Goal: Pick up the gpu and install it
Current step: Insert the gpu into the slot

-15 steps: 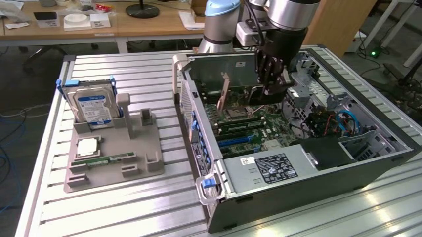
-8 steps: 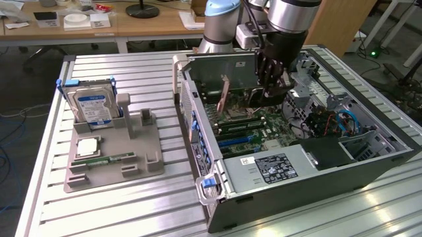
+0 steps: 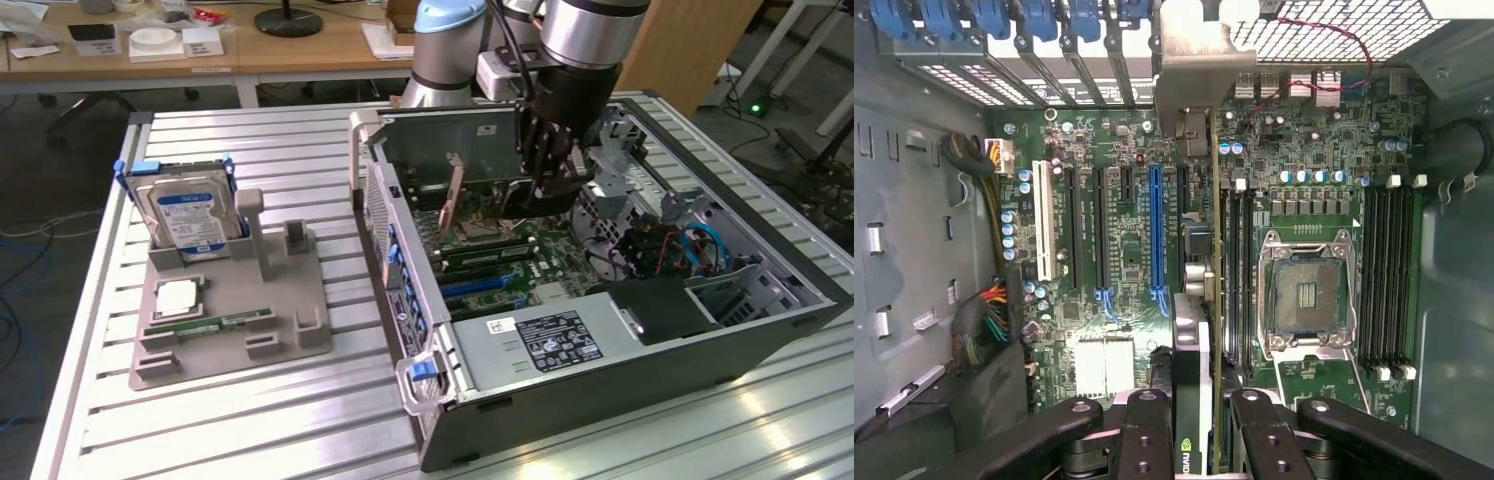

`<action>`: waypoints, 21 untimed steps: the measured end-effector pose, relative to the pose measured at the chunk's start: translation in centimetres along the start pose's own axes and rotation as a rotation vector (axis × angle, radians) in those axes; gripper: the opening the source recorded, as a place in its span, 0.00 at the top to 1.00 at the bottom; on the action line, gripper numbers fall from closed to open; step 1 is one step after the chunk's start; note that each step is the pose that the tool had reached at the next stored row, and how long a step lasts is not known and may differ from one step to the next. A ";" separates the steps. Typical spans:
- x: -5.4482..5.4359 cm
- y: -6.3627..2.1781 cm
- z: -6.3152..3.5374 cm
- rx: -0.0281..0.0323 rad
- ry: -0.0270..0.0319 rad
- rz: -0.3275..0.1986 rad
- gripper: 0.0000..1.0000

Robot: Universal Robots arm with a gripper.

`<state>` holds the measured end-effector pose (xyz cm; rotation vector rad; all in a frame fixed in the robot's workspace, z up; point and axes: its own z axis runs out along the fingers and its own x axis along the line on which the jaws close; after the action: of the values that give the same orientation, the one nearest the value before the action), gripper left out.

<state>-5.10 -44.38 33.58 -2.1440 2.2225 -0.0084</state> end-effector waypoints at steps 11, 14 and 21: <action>0.0 0.16 0.00 0.0012 0.0000 0.000 0.73; 0.0 0.18 0.00 0.0012 0.0000 0.000 0.73; 0.0 0.18 0.00 0.0073 -0.0002 0.000 0.73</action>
<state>-5.28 -44.38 33.56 -2.1406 2.2185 -0.0163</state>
